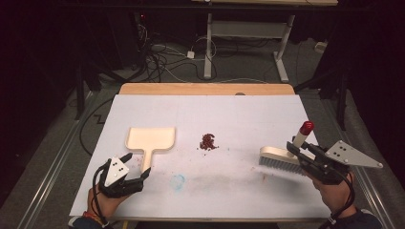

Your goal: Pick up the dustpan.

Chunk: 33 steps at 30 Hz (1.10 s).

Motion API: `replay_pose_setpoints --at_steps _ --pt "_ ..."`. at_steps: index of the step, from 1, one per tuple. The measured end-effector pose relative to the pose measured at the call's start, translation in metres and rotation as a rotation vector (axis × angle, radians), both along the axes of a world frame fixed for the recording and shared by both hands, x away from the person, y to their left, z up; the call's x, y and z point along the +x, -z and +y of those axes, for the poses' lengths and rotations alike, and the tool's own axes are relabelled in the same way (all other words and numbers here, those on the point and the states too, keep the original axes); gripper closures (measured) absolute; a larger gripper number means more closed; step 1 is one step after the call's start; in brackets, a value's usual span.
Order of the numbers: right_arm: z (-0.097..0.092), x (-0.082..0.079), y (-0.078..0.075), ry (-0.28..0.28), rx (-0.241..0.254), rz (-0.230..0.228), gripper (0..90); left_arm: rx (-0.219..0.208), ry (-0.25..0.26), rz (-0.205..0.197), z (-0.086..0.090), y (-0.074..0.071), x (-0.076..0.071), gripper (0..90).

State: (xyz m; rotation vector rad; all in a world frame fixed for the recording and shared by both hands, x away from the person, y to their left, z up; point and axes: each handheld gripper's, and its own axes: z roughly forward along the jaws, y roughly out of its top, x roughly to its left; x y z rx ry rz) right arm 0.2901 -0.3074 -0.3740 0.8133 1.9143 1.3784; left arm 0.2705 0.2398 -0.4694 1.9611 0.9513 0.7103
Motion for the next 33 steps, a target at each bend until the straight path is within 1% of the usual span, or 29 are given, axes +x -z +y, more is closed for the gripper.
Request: replay_pose_setpoints --at_steps 2,3,5,7,10,12,13,15,18,19,20,21,22,23,24,26,27,28,29,30,31,32,33 --pt "0.000 -0.001 0.000 -0.001 -0.001 0.001 70.2 -0.013 -0.017 0.002 0.003 -0.001 -0.001 21.1" --pt "0.000 -0.001 0.001 0.000 -0.002 0.001 70.2 -0.016 -0.042 -0.014 0.005 -0.003 -0.002 21.3" --pt "0.000 -0.001 0.000 -0.002 -0.006 -0.006 70.2 -0.018 -0.048 -0.015 0.006 -0.004 -0.002 21.1" --pt "0.001 -0.001 -0.001 0.000 -0.006 -0.008 70.2 -0.016 -0.051 -0.003 0.007 -0.003 -0.004 20.6" --pt "0.002 0.000 -0.002 -0.004 -0.007 -0.014 70.2 0.005 -0.053 0.013 0.009 -0.001 -0.006 20.6" --pt "0.004 0.001 -0.002 -0.010 -0.014 -0.017 70.1 -0.006 -0.063 0.029 0.010 -0.001 -0.005 20.6" --pt "0.005 0.001 -0.001 -0.012 -0.018 -0.014 70.2 -0.006 -0.065 0.040 0.010 -0.001 -0.005 20.6" --pt "0.007 0.003 0.001 -0.018 -0.026 0.002 70.1 0.012 -0.070 0.058 0.009 0.001 -0.003 20.6" --pt "0.008 0.004 0.002 -0.016 -0.030 0.006 70.1 0.020 -0.074 0.102 0.007 0.001 0.002 20.7" --pt "0.008 0.005 0.003 -0.016 -0.033 0.011 70.1 0.018 -0.077 0.127 0.006 0.001 0.006 20.6" --pt "0.008 0.005 0.004 -0.014 -0.034 0.016 70.1 0.017 -0.090 0.146 0.004 0.000 0.010 20.8" --pt "0.008 0.006 0.004 -0.012 -0.036 0.014 70.1 0.028 -0.109 0.164 0.002 -0.002 0.014 21.1" --pt "0.008 0.006 0.004 -0.012 -0.036 0.014 70.1 0.026 -0.124 0.185 0.000 -0.003 0.019 21.1" --pt "0.008 0.006 0.004 -0.009 -0.036 0.014 70.1 0.009 -0.136 0.197 -0.001 -0.004 0.024 21.1" --pt "0.008 0.006 0.004 -0.008 -0.038 0.014 70.1 0.005 -0.149 0.216 -0.003 -0.004 0.029 24.5" --pt "0.009 0.006 0.005 -0.004 -0.039 0.016 70.1 0.022 -0.159 0.259 -0.008 0.000 0.040 27.7" --pt "0.009 0.006 0.005 -0.004 -0.040 0.017 70.1 0.012 -0.164 0.283 -0.009 0.002 0.045 27.8" --pt "0.009 0.006 0.005 -0.004 -0.039 0.017 70.1 0.010 -0.168 0.335 -0.014 0.008 0.055 27.8" --pt "0.010 0.006 0.005 -0.003 -0.039 0.017 70.1 0.010 -0.168 0.335 -0.014 0.008 0.055 27.9" --pt "0.010 0.006 0.005 -0.001 -0.040 0.019 70.1 0.004 -0.168 0.352 -0.016 0.010 0.059 29.0" --pt "0.010 0.006 0.005 0.000 -0.039 0.019 70.1 0.033 -0.175 0.369 -0.022 0.015 0.066 30.2" --pt "0.011 0.006 0.005 0.000 -0.039 0.018 70.1 0.033 -0.175 0.369 -0.022 0.015 0.066 31.3" --pt "0.011 0.006 0.005 0.000 -0.039 0.018 70.1 0.045 -0.187 0.373 -0.024 0.017 0.070 31.3"
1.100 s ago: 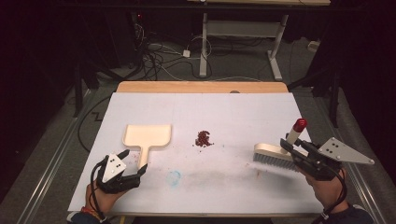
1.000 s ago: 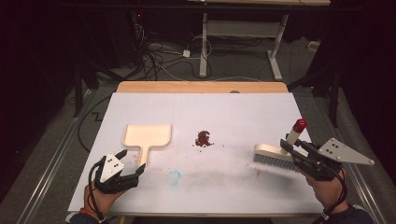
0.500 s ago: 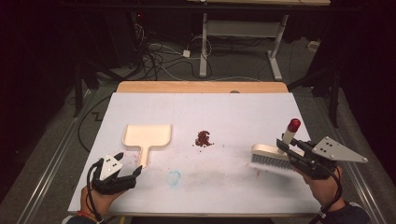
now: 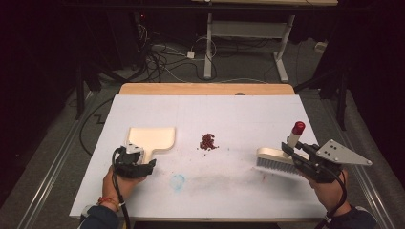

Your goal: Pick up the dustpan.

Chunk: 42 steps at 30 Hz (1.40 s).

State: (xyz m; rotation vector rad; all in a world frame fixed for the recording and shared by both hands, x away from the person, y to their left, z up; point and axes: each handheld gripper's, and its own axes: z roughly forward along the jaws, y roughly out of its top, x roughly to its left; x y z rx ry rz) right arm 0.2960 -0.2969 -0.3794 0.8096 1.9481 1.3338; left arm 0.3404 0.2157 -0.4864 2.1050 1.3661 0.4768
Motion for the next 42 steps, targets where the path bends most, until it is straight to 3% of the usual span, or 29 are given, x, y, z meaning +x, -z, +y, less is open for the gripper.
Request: replay_pose_setpoints --at_steps 2,7,13,24,27,30,34,42 --pt "0.000 0.000 0.000 0.003 0.000 -0.001 70.1 -0.004 -0.011 0.024 -0.001 0.005 0.008 34.1" --pt "0.000 0.000 0.000 0.002 0.007 -0.004 70.2 -0.029 -0.020 0.013 0.000 0.009 0.016 40.2" --pt "0.001 0.000 0.000 0.001 0.005 0.002 70.2 -0.019 -0.018 -0.007 -0.001 0.009 0.021 62.6" --pt "0.001 0.001 0.001 0.001 0.004 0.004 70.2 0.009 0.031 -0.018 0.006 -0.002 0.025 63.6" --pt "-0.001 0.002 0.001 0.009 0.010 0.003 70.2 0.001 0.053 -0.029 0.012 -0.010 0.020 63.6" --pt "-0.002 0.004 -0.001 0.019 0.024 -0.001 70.3 0.022 0.072 -0.042 0.016 -0.018 0.012 63.7" --pt "-0.003 0.006 -0.002 0.025 0.035 -0.004 70.3 0.002 0.095 -0.047 0.022 -0.024 0.004 63.6" --pt "-0.001 0.013 -0.002 0.038 0.037 -0.003 70.3 -0.003 0.164 -0.037 0.021 -0.029 -0.010 63.6"
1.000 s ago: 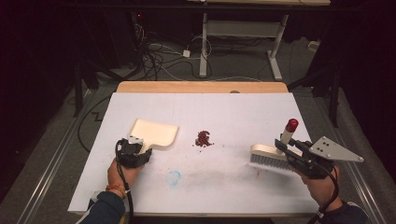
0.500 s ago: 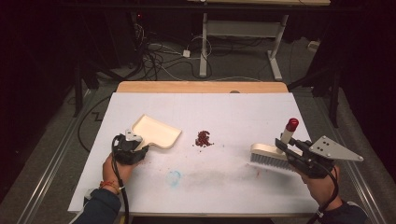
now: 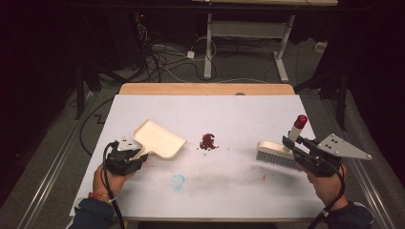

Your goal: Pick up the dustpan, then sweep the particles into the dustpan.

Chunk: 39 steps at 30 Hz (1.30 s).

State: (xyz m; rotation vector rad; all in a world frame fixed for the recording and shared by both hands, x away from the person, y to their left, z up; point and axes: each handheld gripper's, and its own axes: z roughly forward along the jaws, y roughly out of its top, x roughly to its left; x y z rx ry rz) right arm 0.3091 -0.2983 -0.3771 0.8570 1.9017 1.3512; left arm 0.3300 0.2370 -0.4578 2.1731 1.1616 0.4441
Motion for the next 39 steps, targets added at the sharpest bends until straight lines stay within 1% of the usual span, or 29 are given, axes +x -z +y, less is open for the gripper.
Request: replay_pose_setpoints --at_steps 2,6,9,12,15,20,22,27,28,30,31,34,36,37,38,39 --pt "0.001 0.001 0.000 -0.001 -0.004 0.000 70.3 0.005 0.019 0.003 0.000 0.000 -0.004 63.6" --pt "0.003 0.002 0.001 -0.006 -0.010 -0.001 70.3 -0.001 0.045 0.010 0.000 -0.001 -0.014 63.6" --pt "0.004 0.002 0.001 -0.006 -0.008 0.001 70.3 -0.006 0.063 0.020 -0.003 -0.001 -0.020 63.6" --pt "0.004 0.002 0.000 -0.007 -0.007 -0.002 70.3 0.000 0.083 0.027 -0.005 -0.001 -0.025 63.6" --pt "0.004 0.004 0.000 -0.003 -0.002 0.000 70.3 -0.007 0.099 0.033 -0.005 -0.001 -0.031 63.6" --pt "0.007 0.009 0.001 -0.004 -0.008 0.000 70.3 0.002 0.116 0.047 -0.008 0.002 -0.035 63.6" --pt "0.008 0.011 0.000 0.001 0.001 0.001 70.3 0.005 0.122 0.054 -0.009 0.003 -0.036 63.6" --pt "0.010 0.022 0.001 0.013 -0.002 0.002 70.3 0.006 0.135 0.061 -0.012 0.003 -0.036 63.6" --pt "0.010 0.022 0.001 0.013 -0.002 0.002 70.3 0.009 0.139 0.066 -0.012 0.004 -0.036 63.6" --pt "0.012 0.030 0.000 0.027 0.011 0.008 70.3 0.004 0.135 0.069 -0.012 0.005 -0.036 63.5" --pt "0.012 0.030 0.000 0.027 0.011 0.008 70.3 0.004 0.134 0.070 -0.012 0.005 -0.036 63.5" --pt "0.019 0.045 0.000 0.041 0.013 0.004 70.3 0.012 0.134 0.070 -0.015 0.006 -0.035 63.5" --pt "0.024 0.054 0.000 0.053 0.022 0.004 70.4 0.019 0.141 0.067 -0.018 0.005 -0.035 63.5" --pt "0.026 0.058 0.000 0.054 0.030 0.010 70.3 0.024 0.148 0.064 -0.020 0.005 -0.035 63.5" --pt "0.026 0.058 0.000 0.054 0.030 0.010 70.3 0.024 0.148 0.064 -0.020 0.005 -0.035 63.5" --pt "0.031 0.066 0.001 0.061 0.041 0.017 70.3 0.026 0.151 0.062 -0.022 0.005 -0.035 63.5"
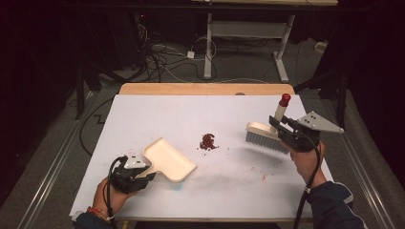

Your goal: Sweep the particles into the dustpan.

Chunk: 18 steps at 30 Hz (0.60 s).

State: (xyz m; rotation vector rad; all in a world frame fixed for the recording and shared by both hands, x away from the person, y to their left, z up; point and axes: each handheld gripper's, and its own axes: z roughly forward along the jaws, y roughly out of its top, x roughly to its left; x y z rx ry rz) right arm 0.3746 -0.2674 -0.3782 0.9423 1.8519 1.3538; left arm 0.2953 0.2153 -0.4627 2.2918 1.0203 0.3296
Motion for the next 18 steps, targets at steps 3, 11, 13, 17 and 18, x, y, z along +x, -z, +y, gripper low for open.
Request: replay_pose_setpoints --at_steps 3,11,13,17,18 --pt "0.006 0.008 0.001 0.005 -0.019 -0.003 70.3 0.005 0.008 0.003 -0.005 0.002 0.001 63.5" --pt "0.034 0.039 0.004 0.018 -0.002 0.028 70.4 0.008 0.022 0.007 -0.013 0.004 0.002 63.5" --pt "0.050 0.049 0.004 0.013 -0.011 0.028 70.4 0.010 0.024 0.009 -0.015 0.004 0.003 63.5" --pt "0.068 0.056 0.005 0.010 -0.021 0.024 70.4 0.011 0.035 0.009 -0.019 0.004 0.003 63.5" --pt "0.073 0.058 0.006 0.008 -0.019 0.023 70.3 0.010 0.034 0.009 -0.021 0.005 0.003 63.5"
